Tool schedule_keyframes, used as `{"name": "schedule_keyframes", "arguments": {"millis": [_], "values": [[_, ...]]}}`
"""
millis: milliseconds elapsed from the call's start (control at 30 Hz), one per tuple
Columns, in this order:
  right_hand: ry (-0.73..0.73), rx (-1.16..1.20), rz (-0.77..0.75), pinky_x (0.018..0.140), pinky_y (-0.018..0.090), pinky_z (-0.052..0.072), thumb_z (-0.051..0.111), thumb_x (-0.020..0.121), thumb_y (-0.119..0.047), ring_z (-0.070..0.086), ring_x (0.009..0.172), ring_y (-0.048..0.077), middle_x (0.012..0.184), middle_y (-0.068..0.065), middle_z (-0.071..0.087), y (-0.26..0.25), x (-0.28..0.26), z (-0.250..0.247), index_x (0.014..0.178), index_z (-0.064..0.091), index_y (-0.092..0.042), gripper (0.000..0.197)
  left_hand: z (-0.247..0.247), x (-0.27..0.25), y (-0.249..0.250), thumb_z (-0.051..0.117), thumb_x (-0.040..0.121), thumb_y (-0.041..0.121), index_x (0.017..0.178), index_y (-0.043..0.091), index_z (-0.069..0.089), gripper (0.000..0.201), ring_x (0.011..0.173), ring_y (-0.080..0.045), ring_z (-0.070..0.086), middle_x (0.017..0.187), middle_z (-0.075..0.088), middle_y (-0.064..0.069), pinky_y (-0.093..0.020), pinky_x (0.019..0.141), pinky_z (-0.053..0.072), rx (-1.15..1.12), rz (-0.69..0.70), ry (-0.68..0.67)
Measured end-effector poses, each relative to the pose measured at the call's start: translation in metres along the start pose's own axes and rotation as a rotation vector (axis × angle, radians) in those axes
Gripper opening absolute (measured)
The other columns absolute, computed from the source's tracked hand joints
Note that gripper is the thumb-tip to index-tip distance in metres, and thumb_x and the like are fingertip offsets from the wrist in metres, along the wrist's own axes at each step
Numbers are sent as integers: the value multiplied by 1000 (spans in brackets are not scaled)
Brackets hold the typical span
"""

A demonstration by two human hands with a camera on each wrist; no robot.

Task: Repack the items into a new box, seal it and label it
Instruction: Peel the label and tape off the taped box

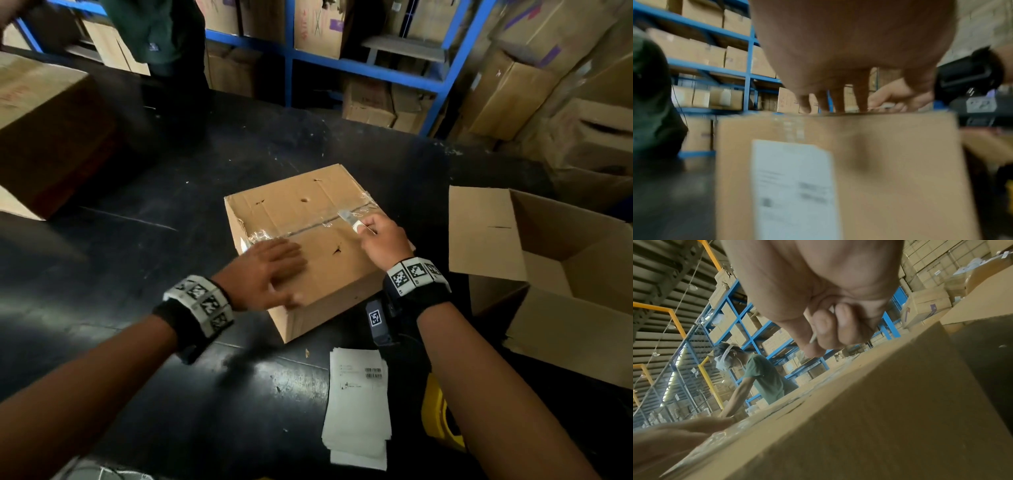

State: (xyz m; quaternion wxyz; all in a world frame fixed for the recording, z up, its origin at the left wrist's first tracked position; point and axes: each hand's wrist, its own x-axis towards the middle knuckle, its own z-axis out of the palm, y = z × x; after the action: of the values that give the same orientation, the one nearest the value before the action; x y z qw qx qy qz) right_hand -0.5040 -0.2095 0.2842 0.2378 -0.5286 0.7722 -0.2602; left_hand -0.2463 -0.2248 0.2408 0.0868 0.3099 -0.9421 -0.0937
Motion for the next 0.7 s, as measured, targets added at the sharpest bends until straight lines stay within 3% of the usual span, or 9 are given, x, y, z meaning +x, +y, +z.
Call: {"name": "schedule_keyframes", "arguments": {"millis": [67,133,233,300,367,433,567,700], "values": [[-18,41,-3,81,30,44,52,95,-27,59,99,19,105,-1,66,1,3,5,103,63,-18,16,-9,-3,-32,24,72,87,147,25,30,98,144,-22,13,156,17,-3,-45,118,8,146,21,-150],[-28,61,2,87,39,49,53,93,-29,62,98,23,101,0,68,3,5,9,99,62,-20,13,-14,1,-56,19,72,87,150,26,17,99,145,-22,12,157,10,-1,-42,116,0,259,-22,-235],[-28,66,11,88,43,50,53,93,-31,61,96,25,96,1,68,6,7,11,98,62,-21,14,-13,10,-62,13,79,81,147,21,27,92,137,-27,38,150,37,-6,-50,114,15,306,-51,-259],[-23,67,6,88,42,49,54,93,-31,61,96,26,91,0,68,9,9,9,94,61,-23,11,-7,14,-51,10,77,84,145,20,33,95,134,-25,42,147,43,-4,-54,114,18,273,-97,-218],[-19,83,2,88,41,50,55,92,-29,63,95,27,89,1,67,12,11,5,92,61,-22,9,1,24,-31,6,73,87,142,21,39,101,134,-22,42,144,47,-2,-56,115,14,250,-163,-137],[-7,96,2,88,40,50,55,92,-27,63,94,28,92,3,69,15,12,0,94,63,-18,12,10,40,-7,5,70,89,136,21,48,104,129,-26,46,138,53,-4,-58,114,13,266,-238,-39],[34,112,16,84,42,52,54,92,-27,65,91,27,95,5,69,24,12,-10,94,63,-19,12,22,76,42,14,66,88,107,20,61,92,107,-28,50,111,61,-5,-49,103,26,328,-372,23],[50,120,34,75,37,54,53,93,-28,65,84,24,94,4,68,33,10,-17,92,61,-23,10,27,79,40,25,73,80,107,23,62,76,102,-29,53,106,59,-6,-47,99,33,284,-198,80]]}}
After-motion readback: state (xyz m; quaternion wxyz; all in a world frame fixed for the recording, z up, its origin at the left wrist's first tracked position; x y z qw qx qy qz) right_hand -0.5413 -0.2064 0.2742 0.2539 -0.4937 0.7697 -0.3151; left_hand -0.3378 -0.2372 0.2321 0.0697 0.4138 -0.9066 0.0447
